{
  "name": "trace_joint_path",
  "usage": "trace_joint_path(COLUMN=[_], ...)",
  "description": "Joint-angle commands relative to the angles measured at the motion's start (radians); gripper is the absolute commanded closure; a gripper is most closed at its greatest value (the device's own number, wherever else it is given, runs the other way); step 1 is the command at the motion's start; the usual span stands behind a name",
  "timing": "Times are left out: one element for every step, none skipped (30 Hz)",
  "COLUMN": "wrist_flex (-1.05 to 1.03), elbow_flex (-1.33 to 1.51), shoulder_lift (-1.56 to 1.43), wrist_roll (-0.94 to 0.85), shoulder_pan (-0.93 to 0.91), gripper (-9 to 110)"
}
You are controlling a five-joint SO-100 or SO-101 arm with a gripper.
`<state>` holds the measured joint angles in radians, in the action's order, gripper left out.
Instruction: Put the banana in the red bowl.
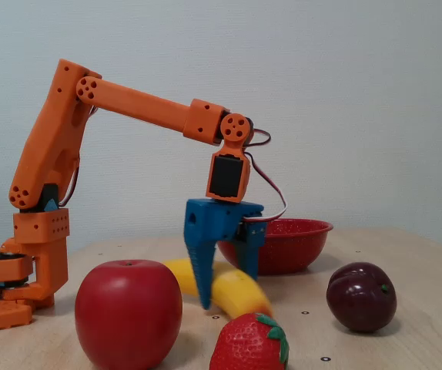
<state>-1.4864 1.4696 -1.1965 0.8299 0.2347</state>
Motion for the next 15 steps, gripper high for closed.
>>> trace_joint_path(wrist_flex=[-0.084,-0.117,-0.158,-0.192,-0.219,-0.245,-0.264,-0.282,-0.302,-0.316,-0.339,-0.364,-0.387,-0.417,-0.44], elbow_flex=[-0.11,-0.138,-0.17,-0.198,-0.221,-0.249,-0.272,-0.296,-0.321,-0.342,-0.368,-0.397,-0.426,-0.46,-0.499], shoulder_lift=[-0.075,-0.086,-0.104,-0.123,-0.14,-0.155,-0.172,-0.189,-0.206,-0.224,-0.239,-0.253,-0.27,-0.284,-0.299], wrist_roll=[-0.037,-0.044,-0.048,-0.055,-0.063,-0.069,-0.08,-0.086,-0.094,-0.103,-0.104,-0.109,-0.117,-0.126,-0.144], shoulder_pan=[0.006,0.006,0.009,0.011,0.011,0.011,0.011,0.009,0.008,0.005,0.003,-0.002,-0.006,-0.014,-0.026], gripper=[101,101,101,101,101,101,101,101,101,101,101,101,101,101,101])
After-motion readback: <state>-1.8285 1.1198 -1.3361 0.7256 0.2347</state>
